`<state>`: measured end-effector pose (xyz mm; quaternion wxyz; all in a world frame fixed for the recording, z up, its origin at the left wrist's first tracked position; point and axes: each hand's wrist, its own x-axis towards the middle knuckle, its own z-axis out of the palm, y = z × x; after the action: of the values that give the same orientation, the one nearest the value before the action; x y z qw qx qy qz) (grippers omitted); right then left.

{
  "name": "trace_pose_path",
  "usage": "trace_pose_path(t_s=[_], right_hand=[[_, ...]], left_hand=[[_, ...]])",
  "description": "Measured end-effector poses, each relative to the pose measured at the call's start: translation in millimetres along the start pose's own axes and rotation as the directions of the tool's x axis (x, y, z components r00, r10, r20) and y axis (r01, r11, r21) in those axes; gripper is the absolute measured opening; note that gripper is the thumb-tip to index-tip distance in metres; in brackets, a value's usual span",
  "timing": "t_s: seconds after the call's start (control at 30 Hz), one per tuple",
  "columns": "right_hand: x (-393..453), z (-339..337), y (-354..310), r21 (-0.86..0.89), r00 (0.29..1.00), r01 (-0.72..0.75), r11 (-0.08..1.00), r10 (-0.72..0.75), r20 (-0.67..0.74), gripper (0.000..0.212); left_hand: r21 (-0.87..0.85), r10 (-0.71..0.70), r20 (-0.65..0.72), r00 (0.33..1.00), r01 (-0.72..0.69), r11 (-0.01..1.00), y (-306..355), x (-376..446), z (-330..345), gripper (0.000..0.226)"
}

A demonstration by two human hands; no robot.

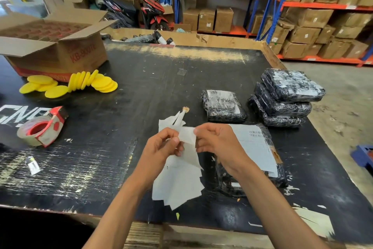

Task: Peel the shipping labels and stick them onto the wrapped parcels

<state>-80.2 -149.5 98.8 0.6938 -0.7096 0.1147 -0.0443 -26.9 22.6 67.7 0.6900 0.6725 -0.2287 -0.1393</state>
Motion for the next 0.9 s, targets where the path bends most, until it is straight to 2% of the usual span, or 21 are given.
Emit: trace_pose_path(t_s=[0.1,0.2,0.33,0.43,0.53,0.6,0.67,0.77,0.83,0.9], right_hand=[[5.1,-1.1,3.8,0.199,0.991,-0.075,0.977,0.096,-0.096,0.015],[10.4,-7.5,4.9,0.318,0.976,-0.045,0.947,0.11,-0.188,0.015],[22.7,-22.0,2.9,0.396,0.947,-0.013,0.918,0.138,-0.291,0.016],[38.5,-35.3,1.0,0.39,0.909,-0.011,0.921,0.172,-0.379,0.013],[59.5,-55.3,1.3,0.372,0.864,-0.01,0.928,0.195,-0.464,0.01],[71.2,-69.9,0.4,0.353,0.834,-0.03,0.935,0.218,-0.506,0.018],[80.1,-85.8,-2.8,0.362,0.808,-0.016,0.932,0.225,-0.544,0.017],[88.7,-111.1,-8.4,0.397,0.771,0.049,0.917,0.218,-0.598,0.017],[95.2,-125.8,-11.9,0.373,0.793,0.043,0.927,0.195,-0.577,0.015],[102.8,-130.0,-13.5,0.324,0.833,0.01,0.946,0.171,-0.526,0.015]], left_hand=[[-0.219,-0.181,-0.074,0.981,0.161,0.962,-1.6,6.5,3.7,0.014],[-0.309,-0.273,-0.153,0.95,0.216,0.926,-0.8,19.6,4.4,0.016],[-0.472,-0.364,-0.224,0.904,0.226,0.852,-4.2,46.8,-0.2,0.017],[-0.555,-0.49,-0.303,0.817,0.267,0.788,-14.3,75.8,-4.6,0.025],[-0.534,-0.551,-0.364,0.751,0.316,0.784,-23.5,102.2,-4.2,0.032],[-0.506,-0.563,-0.387,0.73,0.342,0.792,-32.8,115.7,-7.8,0.028],[-0.5,-0.578,-0.436,0.689,0.349,0.793,-42.6,124.5,-16.8,0.023],[-0.497,-0.617,-0.515,0.595,0.379,0.78,-63.0,137.3,-39.9,0.036],[-0.474,-0.633,-0.532,0.563,0.422,0.773,-76.5,150.6,-51.2,0.04],[-0.379,-0.614,-0.53,0.585,0.484,0.789,-102.9,172.3,-61.6,0.05]])
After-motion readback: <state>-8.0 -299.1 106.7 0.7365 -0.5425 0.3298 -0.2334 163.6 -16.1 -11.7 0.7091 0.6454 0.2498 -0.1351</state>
